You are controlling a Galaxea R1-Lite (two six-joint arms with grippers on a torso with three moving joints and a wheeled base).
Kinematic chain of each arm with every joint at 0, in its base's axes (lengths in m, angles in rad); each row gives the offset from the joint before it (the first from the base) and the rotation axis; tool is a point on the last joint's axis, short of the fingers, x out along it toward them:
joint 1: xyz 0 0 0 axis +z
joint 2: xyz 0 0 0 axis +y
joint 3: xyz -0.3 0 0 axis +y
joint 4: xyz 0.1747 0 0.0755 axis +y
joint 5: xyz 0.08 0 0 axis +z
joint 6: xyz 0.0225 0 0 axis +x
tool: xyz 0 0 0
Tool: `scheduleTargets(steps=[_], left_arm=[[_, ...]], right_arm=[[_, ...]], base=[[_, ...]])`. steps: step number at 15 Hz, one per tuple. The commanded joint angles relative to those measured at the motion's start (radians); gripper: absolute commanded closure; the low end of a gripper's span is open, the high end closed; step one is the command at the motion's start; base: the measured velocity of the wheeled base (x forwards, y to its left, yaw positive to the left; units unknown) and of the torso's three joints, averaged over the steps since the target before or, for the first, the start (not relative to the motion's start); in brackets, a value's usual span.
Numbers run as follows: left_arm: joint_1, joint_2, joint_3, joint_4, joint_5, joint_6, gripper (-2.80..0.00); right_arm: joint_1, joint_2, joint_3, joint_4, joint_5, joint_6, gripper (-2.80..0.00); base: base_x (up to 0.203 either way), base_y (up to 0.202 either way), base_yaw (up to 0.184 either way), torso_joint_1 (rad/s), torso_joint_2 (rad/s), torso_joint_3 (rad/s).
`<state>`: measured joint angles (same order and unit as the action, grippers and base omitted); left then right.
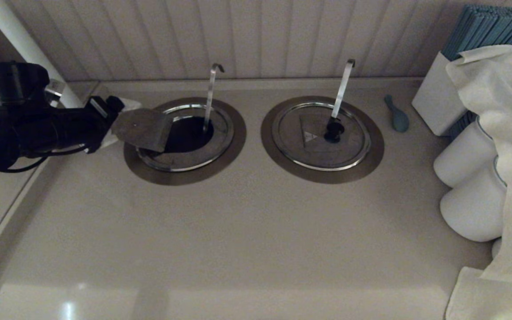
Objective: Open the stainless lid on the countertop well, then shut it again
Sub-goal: Close the lid
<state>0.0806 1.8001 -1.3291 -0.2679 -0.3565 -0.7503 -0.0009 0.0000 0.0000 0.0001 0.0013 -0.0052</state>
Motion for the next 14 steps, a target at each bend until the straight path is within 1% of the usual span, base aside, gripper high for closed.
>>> scheduleTargets(steps=[1,7,14], left_arm=[[-0.002,-0.011,-0.001,-0.002,-0.002,-0.009,-2.8],[-0.032,-0.029,0.002,-0.002,-0.002,-0.011,-2.8],[-0.065,-0.088,0.01,-0.001,-0.002,-0.018,-2.8]], right_arm=[[-0.001,0.0,0.0,0.0,0.0,-0.001,0.0],[-0.001,0.0,0.0,0.0,0.0,-0.001,0.0],[-0.001,0.0,0.0,0.0,0.0,-0.001,0.0]], base=[[0.0,0.0,0.0,0.0,0.0,0.0],[0.0,0.0,0.0,0.0,0.0,0.0],[0.0,0.0,0.0,0.0,0.0,0.0]])
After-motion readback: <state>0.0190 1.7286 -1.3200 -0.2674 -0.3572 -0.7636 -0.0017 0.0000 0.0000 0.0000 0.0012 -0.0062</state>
